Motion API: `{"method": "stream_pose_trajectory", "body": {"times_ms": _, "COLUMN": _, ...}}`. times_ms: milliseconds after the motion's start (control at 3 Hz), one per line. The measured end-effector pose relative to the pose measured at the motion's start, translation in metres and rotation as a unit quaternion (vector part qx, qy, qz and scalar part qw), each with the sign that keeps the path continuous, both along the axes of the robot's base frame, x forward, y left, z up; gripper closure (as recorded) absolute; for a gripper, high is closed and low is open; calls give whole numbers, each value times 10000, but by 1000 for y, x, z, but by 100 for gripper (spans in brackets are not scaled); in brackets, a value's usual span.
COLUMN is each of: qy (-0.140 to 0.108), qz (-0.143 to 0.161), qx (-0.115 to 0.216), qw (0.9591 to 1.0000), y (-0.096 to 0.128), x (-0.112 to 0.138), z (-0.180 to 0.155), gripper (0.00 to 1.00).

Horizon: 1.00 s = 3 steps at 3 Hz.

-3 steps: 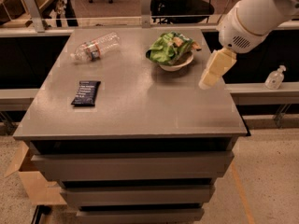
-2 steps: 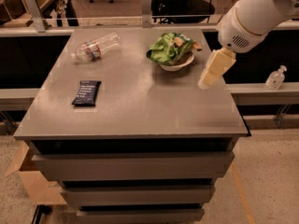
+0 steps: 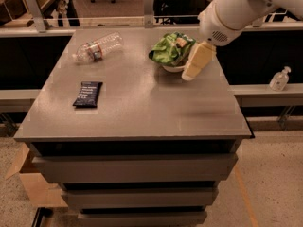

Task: Pick green rice chip bag from paper bowl and place on counter

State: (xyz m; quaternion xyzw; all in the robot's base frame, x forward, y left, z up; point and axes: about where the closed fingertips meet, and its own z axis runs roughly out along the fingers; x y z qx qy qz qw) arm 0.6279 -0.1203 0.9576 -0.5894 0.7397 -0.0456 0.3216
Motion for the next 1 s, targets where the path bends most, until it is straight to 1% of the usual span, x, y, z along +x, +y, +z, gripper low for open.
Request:
{"method": "stream_pose_trajectory", "body": {"times_ms": 333, "qy": -202, "qz": 250, "qx": -89, "qw": 9994, "y": 31, "x": 19, "z": 1, "gripper": 0}}
{"method": "stream_pose_trajectory", "body": {"times_ms": 667, "qy": -264, "qz": 419, "qx": -287, "qw": 9984, "y": 57, "x": 34, "z": -4, "gripper": 0}}
{"method": "stream_pose_trajectory", "body": {"times_ms": 1000, "qy": -217, "qz": 551, "qx": -478, "qw": 9971, "y": 78, "x": 43, "z": -11, "gripper": 0}}
